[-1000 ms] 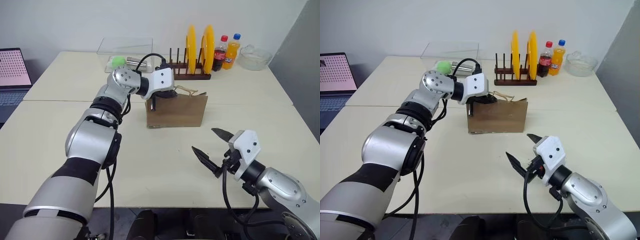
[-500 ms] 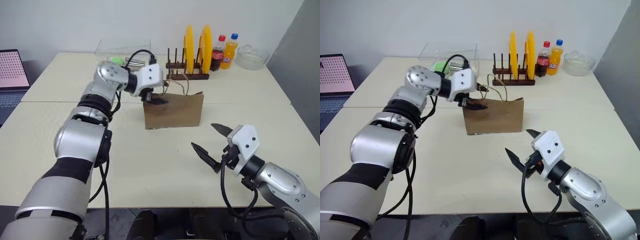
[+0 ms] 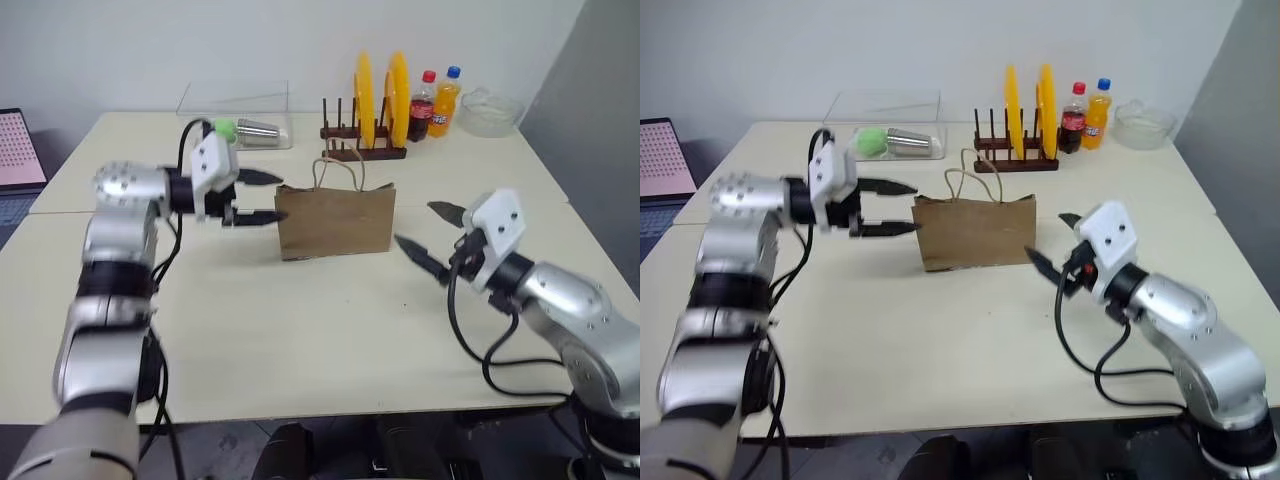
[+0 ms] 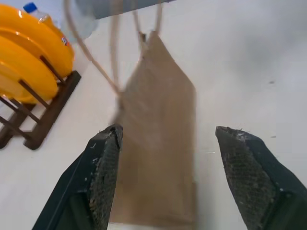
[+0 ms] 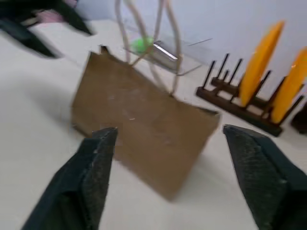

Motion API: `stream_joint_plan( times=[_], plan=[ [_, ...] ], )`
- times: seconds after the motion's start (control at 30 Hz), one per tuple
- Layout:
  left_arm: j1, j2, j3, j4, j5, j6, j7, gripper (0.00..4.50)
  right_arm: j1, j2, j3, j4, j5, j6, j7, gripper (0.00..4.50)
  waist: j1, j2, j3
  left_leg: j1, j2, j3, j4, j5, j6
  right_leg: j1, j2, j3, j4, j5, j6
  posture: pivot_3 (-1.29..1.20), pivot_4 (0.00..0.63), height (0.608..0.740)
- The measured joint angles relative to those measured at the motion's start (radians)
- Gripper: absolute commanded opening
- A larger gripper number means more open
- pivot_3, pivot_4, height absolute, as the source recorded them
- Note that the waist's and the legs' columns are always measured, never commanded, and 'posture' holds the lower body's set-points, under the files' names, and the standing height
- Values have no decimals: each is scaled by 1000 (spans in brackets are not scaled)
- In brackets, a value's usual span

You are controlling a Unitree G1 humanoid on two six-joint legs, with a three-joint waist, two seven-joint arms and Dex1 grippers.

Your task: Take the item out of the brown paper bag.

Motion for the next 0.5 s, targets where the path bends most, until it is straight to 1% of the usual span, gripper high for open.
stream_joint_plan(
  times=[0.07,0.1,0.13,0.17,0.2,0.23,0.27,0.3,0.37,0.43,0.47,0.5],
  plan=[
    [206,-26,66,-301,-82,172,124,3279,-117,-21,39,163,-53,-69,64,1793,-2,1,0,2,0,2,0,0,0,1,0,2,0,0,0,0,150,740],
    [281,-50,74,-424,-122,244,183,3279,-173,-32,49,248,-84,-107,95,1369,4,1,0,2,0,2,0,0,0,1,0,1,0,0,0,0,150,740],
    [334,-67,79,-524,-157,307,243,3279,-226,-35,62,326,-113,-146,125,1045,11,-1,0,2,0,0,0,0,0,2,0,-1,0,0,0,0,150,740],
    [357,-73,88,-580,-176,340,283,3279,-257,-31,76,371,-131,-174,146,639,21,-1,0,3,0,-2,0,0,0,3,0,-2,0,0,0,0,150,740],
    [392,-92,113,-640,-183,362,337,3279,-307,-18,105,439,-152,-206,174,367,22,0,0,4,0,-1,0,0,0,4,0,-2,0,0,0,0,150,740],
    [432,-125,127,-696,-184,376,398,3279,-367,-6,135,526,-179,-243,202,16,20,1,-1,5,0,1,0,0,0,5,0,0,0,0,0,0,150,740],
    [486,-169,131,-752,-184,387,471,3279,-448,10,169,646,-220,-291,234,16,18,2,-1,7,-1,3,0,0,0,5,0,2,0,0,0,0,150,740],
    [515,-197,124,-778,-185,401,516,3279,-494,15,180,723,-245,-328,254,16,17,2,-1,6,0,3,0,0,0,5,0,2,0,0,0,0,150,740],
    [589,-232,124,-819,-168,401,606,3279,-605,52,214,903,-303,-433,307,16,14,2,-1,7,0,3,-1,0,0,5,0,1,0,1,-2,0,150,740],
    [651,-259,107,-855,-148,388,661,3279,-697,91,245,1071,-353,-535,336,16,10,2,-1,7,0,3,-2,0,0,4,0,1,0,1,-3,0,150,740],
    [702,-263,89,-879,-127,365,687,3279,-762,120,275,1202,-401,-612,340,16,9,2,-1,7,0,4,-2,0,0,4,0,2,0,1,-3,0,150,740],
    [732,-264,75,-887,-118,350,698,3279,-798,136,290,1282,-433,-663,338,16,9,2,-1,7,0,4,-2,0,0,4,0,2,0,1,-4,0,150,740]
  ],
)
